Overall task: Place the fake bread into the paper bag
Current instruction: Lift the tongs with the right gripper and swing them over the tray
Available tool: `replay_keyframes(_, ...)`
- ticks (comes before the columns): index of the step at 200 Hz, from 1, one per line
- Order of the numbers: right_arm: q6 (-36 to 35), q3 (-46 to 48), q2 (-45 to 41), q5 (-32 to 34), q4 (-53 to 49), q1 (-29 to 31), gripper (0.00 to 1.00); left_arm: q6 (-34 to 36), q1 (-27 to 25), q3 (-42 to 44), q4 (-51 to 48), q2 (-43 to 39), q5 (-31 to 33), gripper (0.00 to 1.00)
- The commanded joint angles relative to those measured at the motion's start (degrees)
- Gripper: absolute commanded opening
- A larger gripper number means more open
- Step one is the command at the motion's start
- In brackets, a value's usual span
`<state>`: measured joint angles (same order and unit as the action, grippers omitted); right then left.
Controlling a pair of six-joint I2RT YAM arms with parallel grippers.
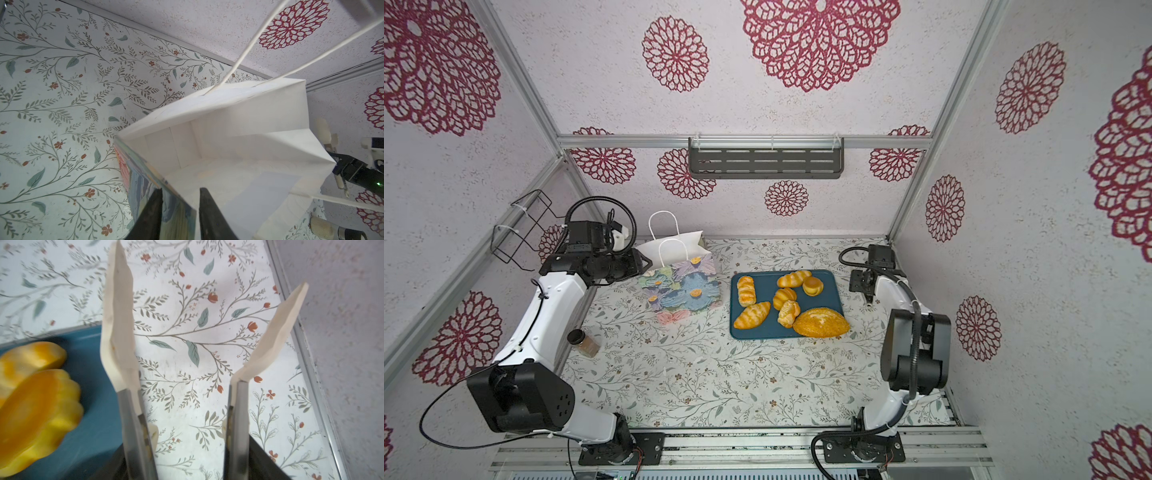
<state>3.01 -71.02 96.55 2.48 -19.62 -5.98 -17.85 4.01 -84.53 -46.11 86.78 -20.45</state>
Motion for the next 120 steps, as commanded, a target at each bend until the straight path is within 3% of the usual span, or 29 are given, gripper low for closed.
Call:
replay_keyframes(1, 2.81, 1.03, -5.41, -2.24, -2.87, 0.57, 0.68, 0.05, -0.34, 0.60, 1.37, -1.36, -0.54, 0.33)
replay_keyframes(86, 9.53, 2.76, -18.38, -1.03, -13.00, 5.72, 0.66, -0.27, -0.50, 1.31, 2.60, -2.41, -0.96, 0.34)
replay_keyframes(120, 13.32, 2.63, -22.62, -4.27, -17.67, 7.69, 0.65, -0.34, -0.58, 1.56, 2.89, -2.77, -1.05, 0.34)
